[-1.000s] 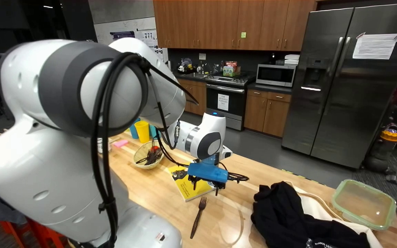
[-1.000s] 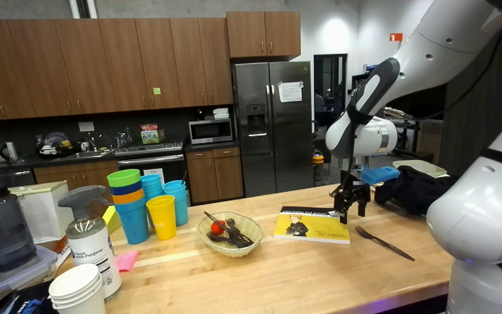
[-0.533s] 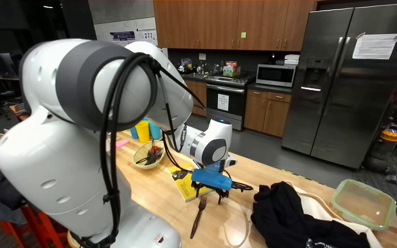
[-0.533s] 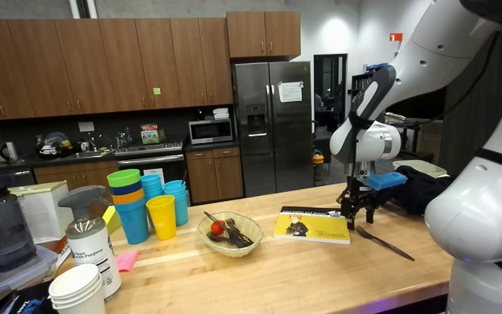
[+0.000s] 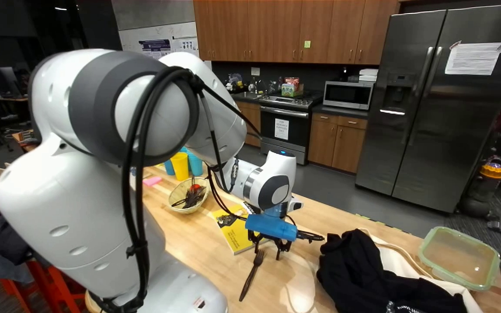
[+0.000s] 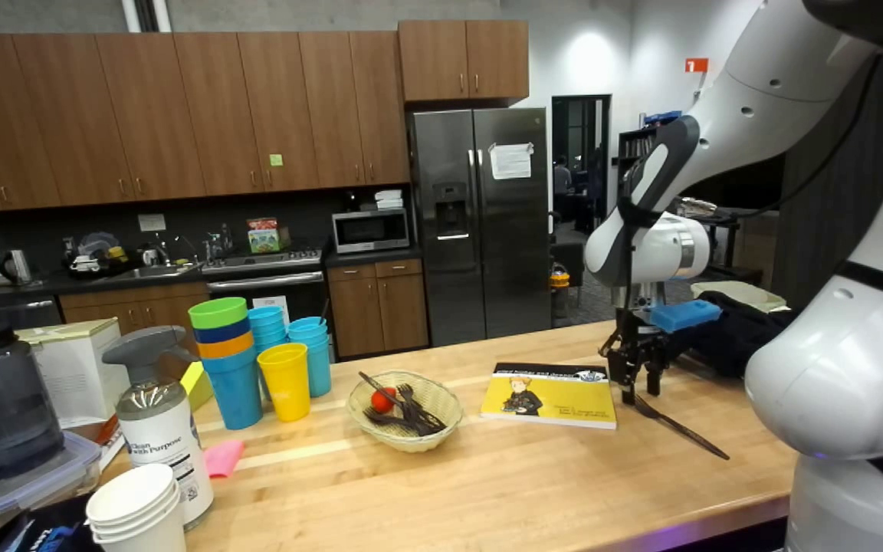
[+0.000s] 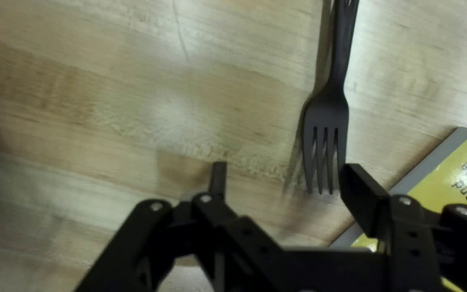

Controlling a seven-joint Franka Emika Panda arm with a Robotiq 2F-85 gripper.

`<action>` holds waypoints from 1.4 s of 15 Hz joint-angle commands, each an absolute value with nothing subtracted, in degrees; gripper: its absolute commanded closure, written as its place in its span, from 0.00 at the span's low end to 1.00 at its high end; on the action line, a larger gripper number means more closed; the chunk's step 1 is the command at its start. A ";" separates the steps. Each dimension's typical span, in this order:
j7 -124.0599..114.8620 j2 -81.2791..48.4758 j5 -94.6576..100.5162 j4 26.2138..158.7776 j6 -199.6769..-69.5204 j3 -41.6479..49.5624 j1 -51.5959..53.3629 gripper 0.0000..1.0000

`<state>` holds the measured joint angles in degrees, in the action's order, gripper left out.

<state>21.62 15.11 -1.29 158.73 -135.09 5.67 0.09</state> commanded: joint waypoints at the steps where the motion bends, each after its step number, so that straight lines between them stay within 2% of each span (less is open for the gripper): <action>1: 21.08 16.11 1.43 159.48 -134.90 6.03 -1.46 0.60; 6: 20.90 16.74 3.72 159.49 -134.68 6.19 -2.59 0.97; 7: 20.91 16.47 3.94 159.04 -134.50 6.22 -2.73 1.00; 9: 20.82 16.74 4.30 159.09 -134.38 6.12 -2.79 0.96; 11: 20.49 17.14 4.99 159.02 -134.03 5.85 -2.75 1.00; 21: 15.73 27.89 10.34 159.76 -130.39 -2.07 2.17 1.00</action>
